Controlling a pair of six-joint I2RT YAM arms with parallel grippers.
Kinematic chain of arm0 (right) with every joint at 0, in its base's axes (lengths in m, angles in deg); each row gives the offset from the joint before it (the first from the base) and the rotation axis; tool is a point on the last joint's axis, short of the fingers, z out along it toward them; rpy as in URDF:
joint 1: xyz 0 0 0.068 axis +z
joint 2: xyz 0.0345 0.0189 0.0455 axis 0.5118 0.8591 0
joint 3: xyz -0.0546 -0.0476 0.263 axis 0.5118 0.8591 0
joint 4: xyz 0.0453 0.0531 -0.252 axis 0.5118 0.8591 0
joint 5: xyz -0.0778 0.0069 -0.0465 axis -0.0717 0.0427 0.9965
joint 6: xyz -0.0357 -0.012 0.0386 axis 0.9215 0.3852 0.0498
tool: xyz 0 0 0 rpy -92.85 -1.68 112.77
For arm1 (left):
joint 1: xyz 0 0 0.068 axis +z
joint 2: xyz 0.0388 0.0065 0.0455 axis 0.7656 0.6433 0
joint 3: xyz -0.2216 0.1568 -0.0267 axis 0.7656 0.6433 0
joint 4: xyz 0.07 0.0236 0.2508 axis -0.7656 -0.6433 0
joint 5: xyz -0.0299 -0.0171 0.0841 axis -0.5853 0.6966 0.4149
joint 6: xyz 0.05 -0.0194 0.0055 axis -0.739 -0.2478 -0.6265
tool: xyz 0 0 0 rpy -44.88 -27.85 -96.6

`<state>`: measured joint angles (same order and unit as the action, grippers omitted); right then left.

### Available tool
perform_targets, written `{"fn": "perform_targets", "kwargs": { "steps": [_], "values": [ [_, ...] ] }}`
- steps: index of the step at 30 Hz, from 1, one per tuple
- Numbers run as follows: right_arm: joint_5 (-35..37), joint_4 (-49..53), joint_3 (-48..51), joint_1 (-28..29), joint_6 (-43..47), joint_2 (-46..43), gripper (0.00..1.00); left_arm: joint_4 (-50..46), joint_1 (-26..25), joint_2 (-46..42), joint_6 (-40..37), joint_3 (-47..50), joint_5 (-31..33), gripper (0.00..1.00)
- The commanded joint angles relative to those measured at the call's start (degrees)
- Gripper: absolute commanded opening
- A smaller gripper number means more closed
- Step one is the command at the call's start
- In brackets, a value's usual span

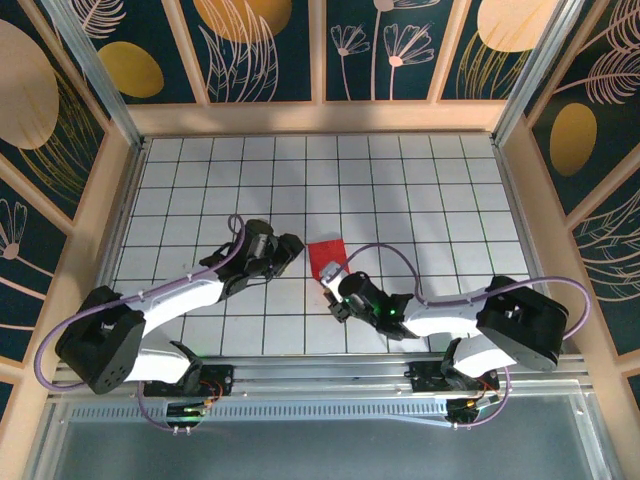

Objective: Fold a paper plane with a square sheet of paper (fold left side to right side)
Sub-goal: Third fold the triangle at the center of the table.

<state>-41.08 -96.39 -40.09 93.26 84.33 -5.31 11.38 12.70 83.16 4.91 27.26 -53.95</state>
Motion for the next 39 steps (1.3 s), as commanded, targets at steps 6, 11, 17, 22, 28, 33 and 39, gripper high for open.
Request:
{"fn": "perform_targets", "kwargs": {
  "steps": [6, 11, 17, 22, 28, 33, 39],
  "values": [
    [-9.9, -7.4, 7.5, -5.7, -6.1, -5.9, 0.0, -1.4, 0.6, 13.3, -15.2, -12.5, -10.7, 0.25],
    [-11.1, -8.4, 9.1, -7.5, -7.2, -6.9, 0.0, -3.4, 0.3, 23.2, -20.2, -20.3, -14.0, 0.13],
    [-14.0, -9.1, 9.3, -8.6, -7.8, -5.7, 0.0, -4.8, -1.8, 30.9, -23.0, -25.3, -15.2, 0.07],
    [-15.4, -9.4, 9.6, -9.5, -8.4, -5.1, 0.0, -6.5, -3.3, 36.3, -24.6, -29.2, -15.5, 0.04],
    [-18.8, -9.0, 9.8, -11.4, -9.8, -4.8, 0.0, -10.4, -4.2, 40.2, -27.0, -31.6, -13.1, 0.01],
    [-24.0, -7.9, 9.8, -14.8, -12.3, -4.3, 0.0, -12.2, -4.1, 41.4, -28.2, -31.5, -11.1, 0.0],
    [-29.3, -7.3, 9.8, -19.3, -15.2, -3.4, 0.0, -12.1, -4.2, 41.6, -28.2, -30.7, -10.3, 0.0]
  ]
}}
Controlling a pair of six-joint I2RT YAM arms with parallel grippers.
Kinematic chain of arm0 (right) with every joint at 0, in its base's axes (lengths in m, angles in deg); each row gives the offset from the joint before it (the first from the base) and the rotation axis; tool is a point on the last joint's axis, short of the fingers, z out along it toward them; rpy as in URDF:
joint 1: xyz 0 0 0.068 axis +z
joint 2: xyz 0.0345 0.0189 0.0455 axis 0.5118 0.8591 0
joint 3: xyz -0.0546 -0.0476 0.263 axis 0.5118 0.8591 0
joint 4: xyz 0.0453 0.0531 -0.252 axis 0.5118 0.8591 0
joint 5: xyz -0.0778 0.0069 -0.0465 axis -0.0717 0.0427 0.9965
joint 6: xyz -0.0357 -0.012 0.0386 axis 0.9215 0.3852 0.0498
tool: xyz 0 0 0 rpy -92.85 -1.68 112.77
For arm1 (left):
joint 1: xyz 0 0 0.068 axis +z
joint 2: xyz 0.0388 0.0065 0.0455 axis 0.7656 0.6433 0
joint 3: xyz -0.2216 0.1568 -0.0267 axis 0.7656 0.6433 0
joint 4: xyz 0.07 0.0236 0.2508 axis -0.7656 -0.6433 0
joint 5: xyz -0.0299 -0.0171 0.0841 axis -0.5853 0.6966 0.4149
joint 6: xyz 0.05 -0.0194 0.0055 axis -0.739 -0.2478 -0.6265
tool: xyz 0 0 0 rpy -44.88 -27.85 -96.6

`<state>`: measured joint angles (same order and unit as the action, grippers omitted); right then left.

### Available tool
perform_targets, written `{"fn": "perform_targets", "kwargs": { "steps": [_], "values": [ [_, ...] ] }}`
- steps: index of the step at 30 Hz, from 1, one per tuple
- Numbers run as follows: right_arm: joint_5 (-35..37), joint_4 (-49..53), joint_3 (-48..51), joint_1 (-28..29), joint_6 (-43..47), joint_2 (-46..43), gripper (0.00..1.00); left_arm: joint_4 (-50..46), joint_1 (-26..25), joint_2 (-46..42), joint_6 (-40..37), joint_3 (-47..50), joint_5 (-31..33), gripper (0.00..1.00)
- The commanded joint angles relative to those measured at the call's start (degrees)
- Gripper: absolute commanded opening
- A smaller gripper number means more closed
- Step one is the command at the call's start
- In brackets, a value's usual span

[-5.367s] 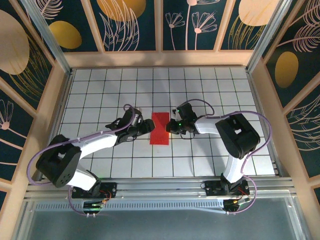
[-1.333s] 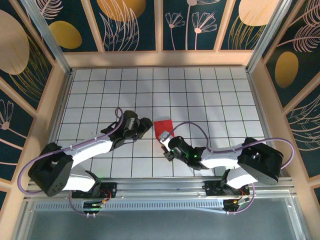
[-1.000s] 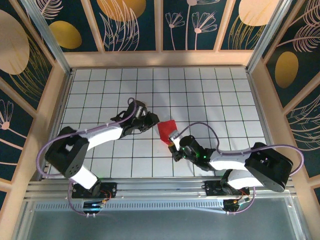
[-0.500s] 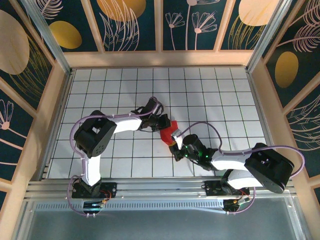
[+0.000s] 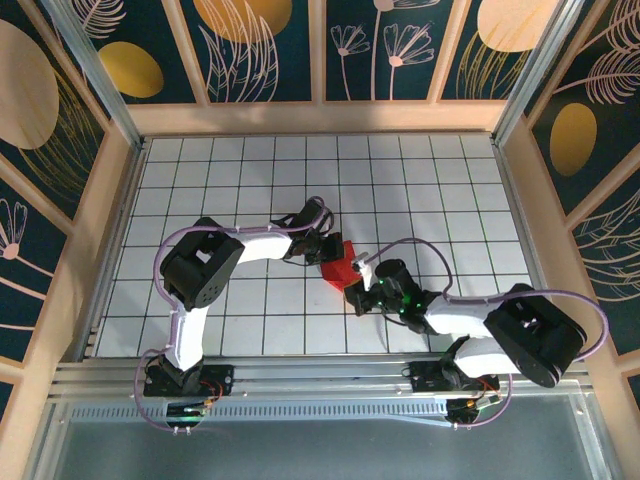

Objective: Fold a paper plane with a square sheet of paper (fold left side to right side)
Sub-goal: Third fold the triangle at the center of the table.

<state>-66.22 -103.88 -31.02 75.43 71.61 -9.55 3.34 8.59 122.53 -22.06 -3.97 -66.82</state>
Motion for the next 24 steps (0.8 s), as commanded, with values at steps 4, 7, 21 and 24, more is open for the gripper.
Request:
{"fn": "perform_targets", "kwargs": {
  "steps": [4, 7, 21, 24],
  "values": [
    [-6.5, 1.0, 0.0, -4.3, -3.5, 2.1, 0.0, -4.6, -0.1, 2.4, -1.5, 0.3, 3.0, 0.0],
    [-7.2, 1.7, -0.7, -5.8, -3.9, 3.2, 0.0, -4.8, -0.1, 2.3, -1.6, 0.3, 3.3, 0.0],
    [-6.6, 3.4, -4.1, -8.5, -2.8, 5.3, 0.0, -5.7, -0.1, 2.8, -2.3, 0.0, 4.3, 0.0],
    [-6.5, 4.3, -4.7, -9.0, -2.0, 6.1, 0.0, -5.8, -0.1, 3.0, -2.5, 0.0, 4.4, 0.0]
  ]
}}
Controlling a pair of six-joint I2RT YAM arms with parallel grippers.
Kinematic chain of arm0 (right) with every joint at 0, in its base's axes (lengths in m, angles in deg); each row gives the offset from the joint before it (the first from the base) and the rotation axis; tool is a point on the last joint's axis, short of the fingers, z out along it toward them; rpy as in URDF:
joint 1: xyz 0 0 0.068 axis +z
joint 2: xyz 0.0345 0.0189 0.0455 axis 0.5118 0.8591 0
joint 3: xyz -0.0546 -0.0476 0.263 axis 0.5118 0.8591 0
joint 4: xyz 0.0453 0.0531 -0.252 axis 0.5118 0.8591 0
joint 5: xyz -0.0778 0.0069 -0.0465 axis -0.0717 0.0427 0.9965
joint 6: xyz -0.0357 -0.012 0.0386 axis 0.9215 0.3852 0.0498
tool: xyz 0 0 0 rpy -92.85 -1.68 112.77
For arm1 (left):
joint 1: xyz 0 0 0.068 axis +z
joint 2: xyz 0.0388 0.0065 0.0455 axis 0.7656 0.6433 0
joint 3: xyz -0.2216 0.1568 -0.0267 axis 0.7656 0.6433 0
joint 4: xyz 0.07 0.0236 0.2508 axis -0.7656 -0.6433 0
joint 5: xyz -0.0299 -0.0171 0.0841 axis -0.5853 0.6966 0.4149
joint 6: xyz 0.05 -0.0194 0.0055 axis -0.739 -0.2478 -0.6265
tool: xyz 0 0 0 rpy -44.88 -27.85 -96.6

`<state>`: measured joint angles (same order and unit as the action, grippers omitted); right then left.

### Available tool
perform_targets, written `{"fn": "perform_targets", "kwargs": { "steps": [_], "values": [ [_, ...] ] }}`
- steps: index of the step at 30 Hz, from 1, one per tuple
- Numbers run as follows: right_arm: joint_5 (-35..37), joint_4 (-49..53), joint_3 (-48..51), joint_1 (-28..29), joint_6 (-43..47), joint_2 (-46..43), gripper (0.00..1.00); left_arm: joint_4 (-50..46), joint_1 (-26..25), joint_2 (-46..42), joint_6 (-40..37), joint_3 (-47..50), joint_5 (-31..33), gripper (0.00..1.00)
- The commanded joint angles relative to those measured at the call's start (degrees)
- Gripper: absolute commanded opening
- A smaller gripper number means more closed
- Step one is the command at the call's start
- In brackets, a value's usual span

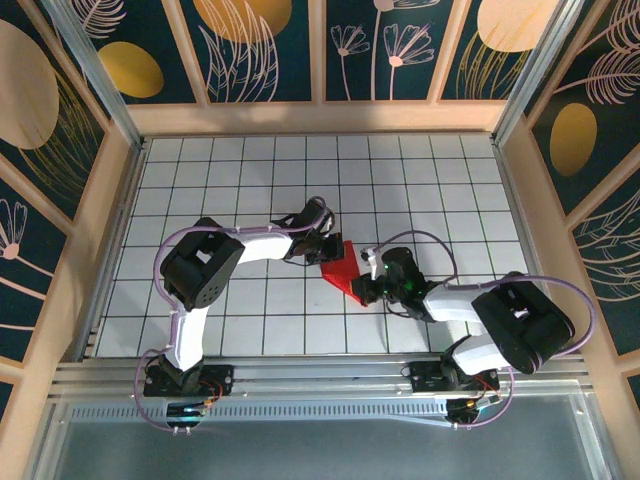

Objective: Fold a paper plane with a square sheet of paper (fold left side to right side)
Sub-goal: Third fold the triangle at the center of the table.

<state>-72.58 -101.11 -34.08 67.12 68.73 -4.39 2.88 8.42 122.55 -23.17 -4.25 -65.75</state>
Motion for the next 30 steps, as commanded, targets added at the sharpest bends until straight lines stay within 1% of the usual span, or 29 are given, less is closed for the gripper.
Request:
{"fn": "perform_targets", "kwargs": {
  "steps": [1, 30],
  "values": [
    [-0.1, 1.9, -2.0, -0.9, 1.2, 1.2, 0.0, -5.4, 0.1, 3.0, -1.4, 0.3, 3.4, 0.0],
    [0.6, 2.2, -3.9, -1.4, 2.1, 4.6, 0.0, -5.4, 0.1, 3.2, -1.5, 0.1, 3.5, 0.0]
  ]
}}
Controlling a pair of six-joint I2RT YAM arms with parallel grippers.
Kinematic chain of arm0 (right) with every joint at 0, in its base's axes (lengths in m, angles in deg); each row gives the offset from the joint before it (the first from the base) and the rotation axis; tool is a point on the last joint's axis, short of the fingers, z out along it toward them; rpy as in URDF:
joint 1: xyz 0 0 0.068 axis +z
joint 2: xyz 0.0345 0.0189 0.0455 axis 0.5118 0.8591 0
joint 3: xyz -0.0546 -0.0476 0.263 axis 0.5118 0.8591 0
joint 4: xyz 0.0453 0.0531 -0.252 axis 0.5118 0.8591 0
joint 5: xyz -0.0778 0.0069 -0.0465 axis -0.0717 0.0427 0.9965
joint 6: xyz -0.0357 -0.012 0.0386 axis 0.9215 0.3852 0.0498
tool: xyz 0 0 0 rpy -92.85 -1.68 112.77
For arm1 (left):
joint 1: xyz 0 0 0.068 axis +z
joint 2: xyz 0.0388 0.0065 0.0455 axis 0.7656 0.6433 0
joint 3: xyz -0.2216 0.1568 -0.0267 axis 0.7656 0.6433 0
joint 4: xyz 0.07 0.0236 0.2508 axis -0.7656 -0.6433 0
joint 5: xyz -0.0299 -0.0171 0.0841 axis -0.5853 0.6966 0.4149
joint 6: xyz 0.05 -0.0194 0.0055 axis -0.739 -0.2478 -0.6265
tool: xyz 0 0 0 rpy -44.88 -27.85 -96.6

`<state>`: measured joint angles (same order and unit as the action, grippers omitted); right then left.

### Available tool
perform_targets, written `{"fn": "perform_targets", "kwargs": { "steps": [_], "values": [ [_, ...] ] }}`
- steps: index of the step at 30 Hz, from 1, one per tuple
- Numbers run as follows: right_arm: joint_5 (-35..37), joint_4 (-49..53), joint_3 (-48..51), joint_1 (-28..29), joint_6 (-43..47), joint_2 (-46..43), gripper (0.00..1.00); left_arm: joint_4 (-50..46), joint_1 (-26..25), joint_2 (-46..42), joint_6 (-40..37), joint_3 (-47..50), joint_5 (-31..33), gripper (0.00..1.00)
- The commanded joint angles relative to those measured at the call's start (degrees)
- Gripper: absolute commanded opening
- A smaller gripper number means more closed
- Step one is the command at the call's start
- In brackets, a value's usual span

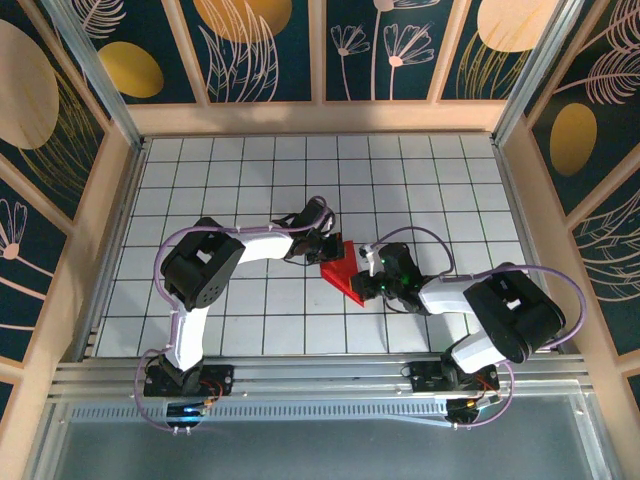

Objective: Fold a paper plane with a square sheet of paper (fold left side to right side)
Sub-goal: Third fold the triangle at the center of the table.

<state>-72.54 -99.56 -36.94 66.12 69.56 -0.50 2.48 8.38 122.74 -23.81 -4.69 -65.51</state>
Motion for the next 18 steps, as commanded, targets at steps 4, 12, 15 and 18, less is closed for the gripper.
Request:
{"fn": "perform_targets", "kwargs": {
  "steps": [4, 12, 15, 18],
  "values": [
    [0.5, 0.7, -1.1, -0.5, 1.4, 1.0, 0.0, -5.0, 0.1, 3.0, -0.9, 0.5, 3.2, 0.0],
    [0.1, 0.8, -1.1, -0.5, 1.6, 2.7, 0.0, -4.6, 0.1, 2.9, -0.7, 0.6, 2.9, 0.0],
    [-0.1, 1.1, -1.2, -0.5, 1.6, 3.2, 0.0, -4.5, 0.1, 2.9, -0.7, 0.5, 2.8, 0.0],
    [-0.1, 1.3, -1.2, -0.4, 1.5, 3.3, 0.0, -4.5, 0.1, 2.8, -0.7, 0.4, 2.8, 0.0]
  ]
}}
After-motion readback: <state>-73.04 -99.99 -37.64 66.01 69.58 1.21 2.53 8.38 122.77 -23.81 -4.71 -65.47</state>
